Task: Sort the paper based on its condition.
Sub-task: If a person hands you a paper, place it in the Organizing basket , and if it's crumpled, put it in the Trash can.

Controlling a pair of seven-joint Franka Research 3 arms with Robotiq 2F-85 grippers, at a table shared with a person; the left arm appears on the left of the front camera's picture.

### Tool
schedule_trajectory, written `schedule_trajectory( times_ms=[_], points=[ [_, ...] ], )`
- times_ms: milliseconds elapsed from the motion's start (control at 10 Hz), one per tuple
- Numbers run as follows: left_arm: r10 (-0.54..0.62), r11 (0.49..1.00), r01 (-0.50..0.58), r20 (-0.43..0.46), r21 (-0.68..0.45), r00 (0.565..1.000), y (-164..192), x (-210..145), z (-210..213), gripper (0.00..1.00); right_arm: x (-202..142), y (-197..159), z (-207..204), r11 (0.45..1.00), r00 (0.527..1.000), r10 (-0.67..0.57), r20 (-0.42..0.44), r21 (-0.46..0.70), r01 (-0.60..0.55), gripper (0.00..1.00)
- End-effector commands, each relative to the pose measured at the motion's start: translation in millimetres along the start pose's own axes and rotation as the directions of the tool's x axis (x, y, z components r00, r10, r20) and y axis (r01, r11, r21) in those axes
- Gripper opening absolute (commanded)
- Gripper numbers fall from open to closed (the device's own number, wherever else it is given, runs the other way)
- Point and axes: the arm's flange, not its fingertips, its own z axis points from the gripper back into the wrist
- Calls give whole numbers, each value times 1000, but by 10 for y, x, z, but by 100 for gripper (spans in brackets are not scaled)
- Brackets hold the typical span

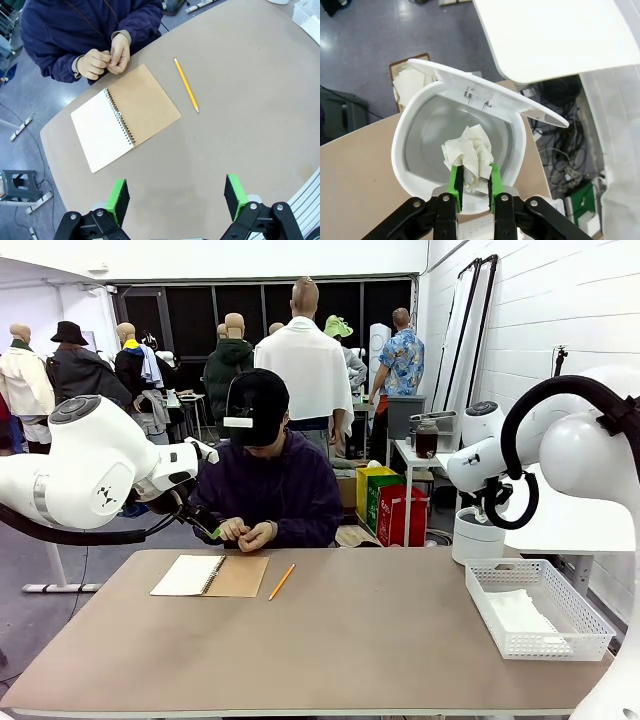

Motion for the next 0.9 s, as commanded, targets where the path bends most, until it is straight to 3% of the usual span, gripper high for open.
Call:
schedule_trajectory(
  times_ms=[0,200,300,800],
  points=[
    [1,1000,-1,-1,0,1000,12,-7,-2,100,61,102,-22,999,999,-36,4,-38,36,46],
    [1,1000,-1,-1,0,1000,12,-7,-2,100,77,79,-60,998,998,-56,3,1,56,85],
    [1,1000,-1,-1,0,1000,12,-7,-2,100,67,71,-68,998,998,-63,-1,15,63,100],
    [1,1000,-1,-1,0,1000,12,-7,-2,100,76,59,10,993,996,-91,-13,73,92,100]
  ],
)
